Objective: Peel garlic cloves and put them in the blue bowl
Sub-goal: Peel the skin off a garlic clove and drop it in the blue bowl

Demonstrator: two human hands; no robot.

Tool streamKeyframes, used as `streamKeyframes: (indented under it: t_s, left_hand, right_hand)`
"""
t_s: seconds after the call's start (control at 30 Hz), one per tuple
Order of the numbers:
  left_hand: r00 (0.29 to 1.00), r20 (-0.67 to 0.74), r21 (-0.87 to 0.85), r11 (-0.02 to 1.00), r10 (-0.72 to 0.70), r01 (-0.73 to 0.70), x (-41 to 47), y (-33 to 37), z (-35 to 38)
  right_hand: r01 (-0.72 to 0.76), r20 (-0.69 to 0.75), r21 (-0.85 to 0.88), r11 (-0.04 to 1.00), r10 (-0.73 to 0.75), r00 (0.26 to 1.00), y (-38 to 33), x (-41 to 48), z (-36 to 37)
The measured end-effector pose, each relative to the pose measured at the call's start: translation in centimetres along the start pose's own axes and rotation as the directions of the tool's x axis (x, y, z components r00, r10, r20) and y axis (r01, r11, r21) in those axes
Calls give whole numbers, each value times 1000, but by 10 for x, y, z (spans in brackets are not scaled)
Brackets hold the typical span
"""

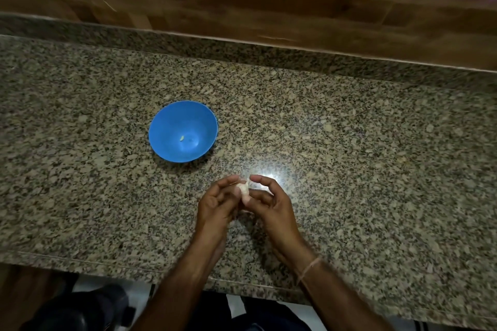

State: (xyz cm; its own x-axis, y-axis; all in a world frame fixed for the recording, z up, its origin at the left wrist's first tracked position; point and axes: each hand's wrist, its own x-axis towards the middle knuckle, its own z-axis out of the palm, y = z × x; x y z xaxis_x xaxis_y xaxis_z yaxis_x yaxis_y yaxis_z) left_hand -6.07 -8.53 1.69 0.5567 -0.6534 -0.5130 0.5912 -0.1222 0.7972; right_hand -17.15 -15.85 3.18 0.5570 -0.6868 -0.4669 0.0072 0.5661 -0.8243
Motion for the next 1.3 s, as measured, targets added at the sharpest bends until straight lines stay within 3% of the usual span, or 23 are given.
streamKeyframes:
  t_s: [0.07, 0.17, 0.3, 0.43, 0.6, 0.77, 1.1, 1.3]
  left_hand:
    - [999, 7, -61, 997, -36, 36, -2, 4, 1]
    - [999, 45, -13, 1000, 18, -17, -2, 9, 0]
    - [990, 127, 27, 997, 66, -70, 1, 13, 5]
    - [993, 119, -9, 1000, 15, -14, 3, 15, 4]
    - [993, 118, 85, 996, 9, -19, 2, 20, 0]
    - [994, 101, 197, 980, -49, 29, -5, 20, -4]
    - [983, 96, 152, 978, -156, 141, -7, 18, -6]
    - [981, 50, 126, 975, -190, 183, -3, 11, -8]
  right_hand:
    - [59, -20, -30, 998, -60, 998, -5, -2, -1]
    - [120, -25, -45, 992, -121, 992, -11, -6, -3]
    - [260, 26, -202, 944, -260, 965, -16, -8, -4]
    - [409, 55, -401, 819, -424, 904, -16, -5, -5]
    - [449, 101, -605, 657, -497, 862, -13, 0, -10]
    - [432, 144, -511, 744, -421, 896, -12, 2, -10]
    - [374, 174, -553, 744, -336, 926, -3, 4, -15]
    - [326, 44, -540, 776, -361, 932, 10, 2, -9]
